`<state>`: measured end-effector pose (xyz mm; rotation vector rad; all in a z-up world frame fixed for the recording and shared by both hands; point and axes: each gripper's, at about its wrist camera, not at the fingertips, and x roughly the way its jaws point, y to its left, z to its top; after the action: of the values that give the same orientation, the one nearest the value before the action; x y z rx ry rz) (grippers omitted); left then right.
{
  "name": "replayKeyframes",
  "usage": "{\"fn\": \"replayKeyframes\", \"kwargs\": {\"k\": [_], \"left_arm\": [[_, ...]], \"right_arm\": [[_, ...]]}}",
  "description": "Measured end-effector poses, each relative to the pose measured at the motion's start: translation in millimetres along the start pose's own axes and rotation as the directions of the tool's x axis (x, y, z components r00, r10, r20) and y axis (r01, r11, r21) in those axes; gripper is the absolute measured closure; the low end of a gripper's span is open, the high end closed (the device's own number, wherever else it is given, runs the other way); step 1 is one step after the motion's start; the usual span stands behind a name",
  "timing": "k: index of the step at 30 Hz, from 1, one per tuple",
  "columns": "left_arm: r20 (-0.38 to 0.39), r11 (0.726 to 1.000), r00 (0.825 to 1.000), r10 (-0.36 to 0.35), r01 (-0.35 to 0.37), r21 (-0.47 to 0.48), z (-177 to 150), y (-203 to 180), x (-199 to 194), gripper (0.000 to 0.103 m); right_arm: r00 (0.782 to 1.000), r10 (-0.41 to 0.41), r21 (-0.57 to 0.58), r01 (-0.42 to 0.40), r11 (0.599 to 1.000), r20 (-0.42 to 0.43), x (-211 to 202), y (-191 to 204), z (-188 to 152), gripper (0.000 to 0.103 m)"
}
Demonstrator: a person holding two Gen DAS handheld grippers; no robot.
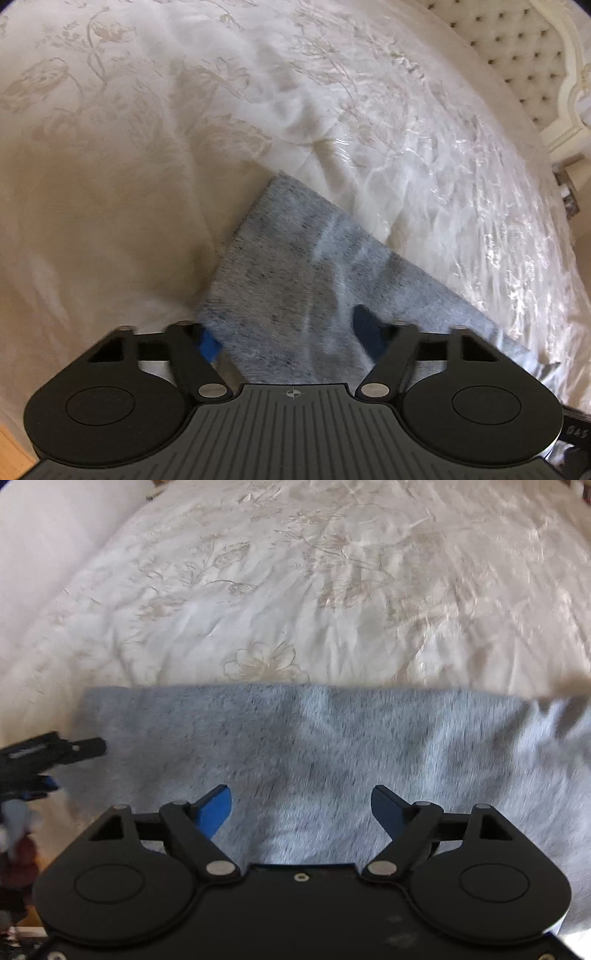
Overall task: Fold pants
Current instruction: 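Grasp the folded pants end with the left gripper and lift it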
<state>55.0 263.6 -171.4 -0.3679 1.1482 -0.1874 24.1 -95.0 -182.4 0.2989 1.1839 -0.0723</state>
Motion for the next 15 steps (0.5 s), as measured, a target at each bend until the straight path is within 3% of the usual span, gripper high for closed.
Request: {"fn": "replayKeyframes", "kwargs": {"k": [1,2,3,4,5,10,15], "left_arm": [[0.004,1.0,1.0,0.017,-0.017,0.001,0.2,0.5,-0.4,0.057],[0.012,1.0,1.0,0.023,-0.023,-0.004,-0.2,1.6,-1.4,0.065],[0.019,1.0,1.0,0.017,-0.016,-0.012,0.0,2.3,-2.7,0.069],[0.027,1.0,1.0,0.009,-0.008,-0.015,0.0,2.2,-4.1,0.071],[0.035,1.0,0.999,0.006,-0.006,-0.01,-0.8,0.7,-5.3,0.073],[0.074,0.996,0.997,0.031,-0.037,0.084,-4.3,-14.8,-9.8,0.077],[0.072,0.997,0.997,0.019,-0.024,0.077,-2.8,-14.6,-10.1,0.076]], "right_arm": [[1.0,0.005,0.001,-0.005,1.0,0.0,1.7,2.2,3.3,0.024],[1.0,0.01,0.005,-0.01,1.0,-0.011,4.6,3.0,5.9,0.044],[0.999,0.026,0.017,-0.025,1.0,-0.027,8.4,2.8,8.7,0.056],[0.998,0.046,0.035,-0.044,0.998,-0.038,11.0,1.0,10.2,0.081],[0.997,0.066,0.058,-0.064,0.996,-0.049,14.3,-1.2,11.9,0.093],[0.994,0.031,0.084,-0.022,0.996,-0.102,30.7,-4.5,15.1,0.094],[0.987,0.012,0.104,0.005,0.995,-0.16,51.6,-11.6,13.1,0.097]]}}
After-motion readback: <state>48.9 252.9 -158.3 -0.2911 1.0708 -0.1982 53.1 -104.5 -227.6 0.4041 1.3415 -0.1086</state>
